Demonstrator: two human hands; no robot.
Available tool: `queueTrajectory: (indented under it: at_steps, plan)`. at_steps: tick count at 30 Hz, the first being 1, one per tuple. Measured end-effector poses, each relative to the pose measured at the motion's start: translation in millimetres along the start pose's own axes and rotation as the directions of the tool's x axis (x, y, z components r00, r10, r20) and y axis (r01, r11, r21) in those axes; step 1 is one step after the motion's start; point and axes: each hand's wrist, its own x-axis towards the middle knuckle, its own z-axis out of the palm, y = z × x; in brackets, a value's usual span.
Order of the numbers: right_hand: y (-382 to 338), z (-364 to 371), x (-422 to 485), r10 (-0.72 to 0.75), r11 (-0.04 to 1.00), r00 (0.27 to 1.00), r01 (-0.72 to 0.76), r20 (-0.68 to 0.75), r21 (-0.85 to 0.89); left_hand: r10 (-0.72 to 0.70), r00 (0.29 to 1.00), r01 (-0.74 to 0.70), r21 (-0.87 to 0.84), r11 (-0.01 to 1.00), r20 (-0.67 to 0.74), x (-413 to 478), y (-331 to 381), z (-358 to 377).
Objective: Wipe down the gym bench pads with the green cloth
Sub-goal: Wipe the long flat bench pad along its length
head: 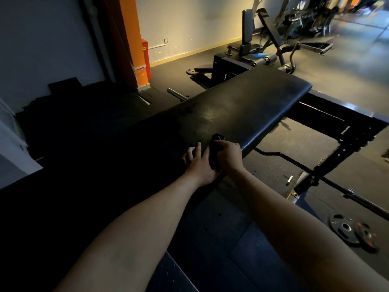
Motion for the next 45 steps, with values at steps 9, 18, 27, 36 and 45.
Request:
queueTrajectory:
  at_steps: [9, 18, 27, 36, 45]
  plan:
    - [-23, 13, -18, 0.210, 0.967, 0.977, -0.204, -0.024, 0.154, 0.106, 0.992, -0.107, 0.015, 0.994, 0.068, 5, -13, -1]
    - [-13, 24, -17, 0.219, 0.949, 0.974, -0.198, -0.060, 0.247, 0.104, 0.991, -0.108, 0.043, 0.993, 0.089, 7, -10, -4]
    - [-12, 11, -23, 0.273, 0.887, 0.962, -0.249, -0.007, 0.389, 0.113, 0.988, -0.122, 0.083, 0.989, 0.102, 6, -8, -2]
    - [-12, 8, -20, 0.401, 0.887, 0.879, -0.303, -0.258, 0.348, 0.213, 0.961, -0.223, 0.041, 0.974, 0.175, 10, -14, -2]
    - [-21, 21, -61, 0.475, 0.864, 0.851, -0.402, -0.226, 0.302, 0.199, 0.940, -0.208, 0.001, 0.978, 0.276, 13, -12, -21]
